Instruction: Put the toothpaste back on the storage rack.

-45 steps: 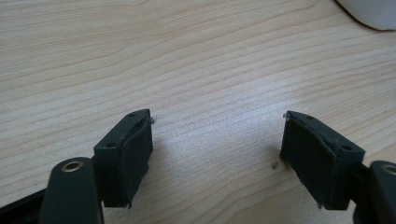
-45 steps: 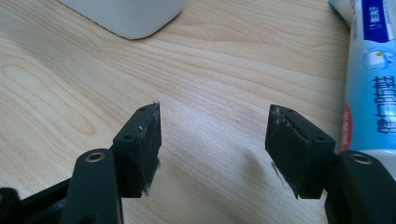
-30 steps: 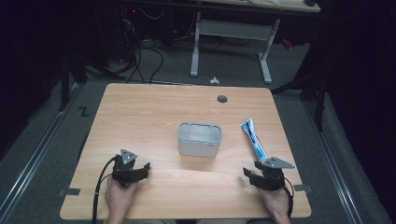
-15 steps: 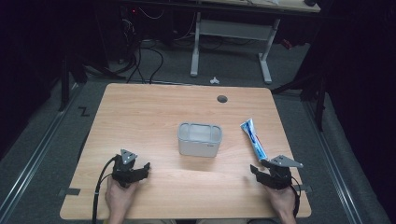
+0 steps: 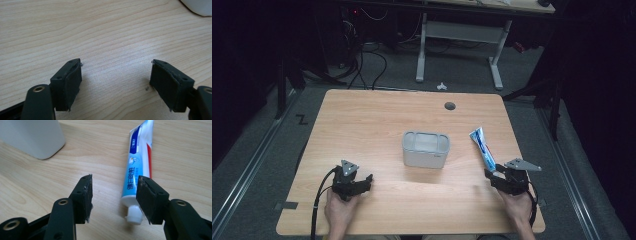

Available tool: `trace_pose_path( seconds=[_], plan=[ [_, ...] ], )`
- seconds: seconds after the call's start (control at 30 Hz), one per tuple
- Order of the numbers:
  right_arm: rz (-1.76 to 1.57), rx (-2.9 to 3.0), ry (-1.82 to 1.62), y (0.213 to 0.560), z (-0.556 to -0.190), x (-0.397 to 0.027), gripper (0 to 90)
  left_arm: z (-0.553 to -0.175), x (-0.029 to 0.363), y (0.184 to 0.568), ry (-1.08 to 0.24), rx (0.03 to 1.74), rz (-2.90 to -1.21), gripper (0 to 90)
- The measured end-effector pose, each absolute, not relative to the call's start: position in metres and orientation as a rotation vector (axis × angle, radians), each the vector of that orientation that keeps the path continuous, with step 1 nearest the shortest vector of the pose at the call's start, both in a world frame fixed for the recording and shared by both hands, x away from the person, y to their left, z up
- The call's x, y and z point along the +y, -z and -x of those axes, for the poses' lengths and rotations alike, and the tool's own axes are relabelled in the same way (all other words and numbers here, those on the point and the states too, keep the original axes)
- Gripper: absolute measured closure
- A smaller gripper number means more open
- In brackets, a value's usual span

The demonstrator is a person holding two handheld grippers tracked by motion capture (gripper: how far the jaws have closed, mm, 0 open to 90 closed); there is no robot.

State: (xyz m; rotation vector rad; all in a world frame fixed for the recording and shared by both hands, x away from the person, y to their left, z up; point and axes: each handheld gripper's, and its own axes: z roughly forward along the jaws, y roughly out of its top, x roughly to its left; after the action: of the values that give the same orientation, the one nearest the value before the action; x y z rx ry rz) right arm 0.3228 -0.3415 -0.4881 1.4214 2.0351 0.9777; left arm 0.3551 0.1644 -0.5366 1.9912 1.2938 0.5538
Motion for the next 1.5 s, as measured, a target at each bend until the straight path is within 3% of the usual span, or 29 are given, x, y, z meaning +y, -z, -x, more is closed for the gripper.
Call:
trace_pose_path(
  seconds=[1.5],
  plan=[
    [-1.569, 2.079, -0.825, 0.472, -0.416, -0.347, 44.5, -0.355, 0.164, 0.537, -0.554, 1.294, -1.991, 25.8]
  ],
)
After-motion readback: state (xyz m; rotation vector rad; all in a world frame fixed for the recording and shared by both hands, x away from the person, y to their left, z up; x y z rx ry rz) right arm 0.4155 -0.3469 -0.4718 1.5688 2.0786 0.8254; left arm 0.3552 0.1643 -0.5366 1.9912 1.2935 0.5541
